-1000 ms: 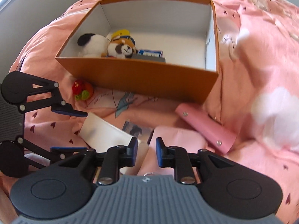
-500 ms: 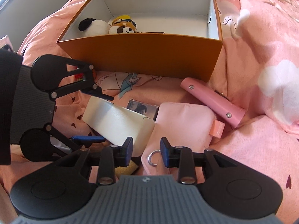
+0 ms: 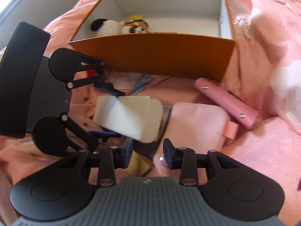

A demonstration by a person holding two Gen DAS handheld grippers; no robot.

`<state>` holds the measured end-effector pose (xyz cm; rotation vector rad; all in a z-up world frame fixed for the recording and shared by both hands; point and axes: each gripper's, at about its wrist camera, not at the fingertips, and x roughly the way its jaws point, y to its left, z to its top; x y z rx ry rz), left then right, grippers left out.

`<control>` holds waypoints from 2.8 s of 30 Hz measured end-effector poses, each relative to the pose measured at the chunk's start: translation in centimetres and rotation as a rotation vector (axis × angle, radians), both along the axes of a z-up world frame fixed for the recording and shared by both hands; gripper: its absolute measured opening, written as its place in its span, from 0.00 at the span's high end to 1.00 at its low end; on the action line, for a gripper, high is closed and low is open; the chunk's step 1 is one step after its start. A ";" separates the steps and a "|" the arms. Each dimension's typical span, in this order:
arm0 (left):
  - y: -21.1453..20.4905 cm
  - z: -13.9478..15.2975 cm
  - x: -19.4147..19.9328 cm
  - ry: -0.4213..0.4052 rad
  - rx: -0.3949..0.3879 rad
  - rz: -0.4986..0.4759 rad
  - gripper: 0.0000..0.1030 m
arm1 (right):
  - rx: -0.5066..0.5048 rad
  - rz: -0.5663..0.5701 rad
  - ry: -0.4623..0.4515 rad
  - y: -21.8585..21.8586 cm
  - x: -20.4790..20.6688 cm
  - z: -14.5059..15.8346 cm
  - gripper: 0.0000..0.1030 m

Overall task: Organize objects
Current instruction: 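Grasp the long white box with the left tool while the right tool grasps the small brown cardboard box, then lift both boxes and carry them over the orange box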

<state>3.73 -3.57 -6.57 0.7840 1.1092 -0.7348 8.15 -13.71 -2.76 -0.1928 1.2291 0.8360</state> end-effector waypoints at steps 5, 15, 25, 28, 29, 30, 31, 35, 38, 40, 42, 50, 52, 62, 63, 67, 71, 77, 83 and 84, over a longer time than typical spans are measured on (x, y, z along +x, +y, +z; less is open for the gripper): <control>2.3 1.5 -0.9 -0.026 -0.053 0.097 0.32 | 0.017 0.048 0.099 1.8 -0.6 -1.1 0.65; 2.8 3.4 -1.1 -0.081 -0.121 0.207 0.32 | -0.157 0.095 0.094 5.3 -2.1 -3.9 0.42; 3.1 3.8 -2.5 -0.107 -0.127 0.201 0.32 | -0.221 0.257 0.060 6.8 -4.8 -4.5 0.21; 3.1 3.8 -2.7 -0.110 -0.125 0.199 0.32 | -0.229 0.343 0.044 7.4 -5.2 -4.7 0.19; 3.1 3.9 -2.7 -0.111 -0.124 0.199 0.32 | -0.233 0.370 0.042 7.6 -5.2 -4.8 0.18; 3.1 3.9 -2.8 -0.113 -0.123 0.200 0.32 | -0.239 0.394 0.042 7.9 -5.2 -4.9 0.17; 3.1 3.9 -2.8 -0.115 -0.122 0.200 0.32 | -0.244 0.419 0.043 8.2 -5.3 -5.0 0.16; 3.2 4.0 -3.1 -0.123 -0.124 0.210 0.32 | -0.253 0.459 0.061 9.1 -5.3 -6.2 0.19; 3.2 4.3 -3.3 -0.133 -0.133 0.216 0.32 | -0.257 0.453 0.028 9.0 -5.6 -5.9 0.30; 3.2 4.6 -3.4 -0.141 -0.136 0.212 0.32 | -0.245 0.436 0.018 8.6 -5.6 -5.3 0.31; 3.0 5.0 -3.6 -0.152 -0.141 0.205 0.33 | -0.227 0.422 0.001 8.2 -5.5 -4.4 0.31; 1.9 7.0 -4.3 -0.210 -0.141 0.175 0.33 | -0.150 0.361 -0.097 6.1 -4.9 0.9 0.35; 1.7 7.7 -4.3 -0.226 -0.139 0.169 0.33 | -0.132 0.341 -0.121 5.4 -4.5 2.4 0.35; 1.4 12.4 -2.8 -0.339 -0.075 0.086 0.32 | -0.093 0.270 -0.286 2.8 -2.3 8.9 0.36; 1.3 12.8 -2.3 -0.358 -0.057 0.072 0.32 | -0.089 0.267 -0.306 2.1 -1.9 9.8 0.36; 0.8 13.8 0.5 -0.430 0.025 0.022 0.32 | -0.081 0.258 -0.386 2.6 0.0 12.6 0.36; 0.8 14.1 3.9 -0.461 0.083 0.000 0.32 | -0.090 0.246 -0.456 3.1 2.9 14.3 0.36; 0.5 12.0 9.6 -0.445 0.180 -0.008 0.32 | -0.118 0.201 -0.522 3.6 7.6 14.7 0.36; -0.4 8.5 14.1 -0.390 0.239 -0.057 0.32 | -0.159 0.215 -0.546 5.3 12.6 13.2 0.36; -0.4 7.8 15.0 -0.377 0.251 -0.054 0.32 | -0.169 0.222 -0.551 5.7 13.5 12.8 0.36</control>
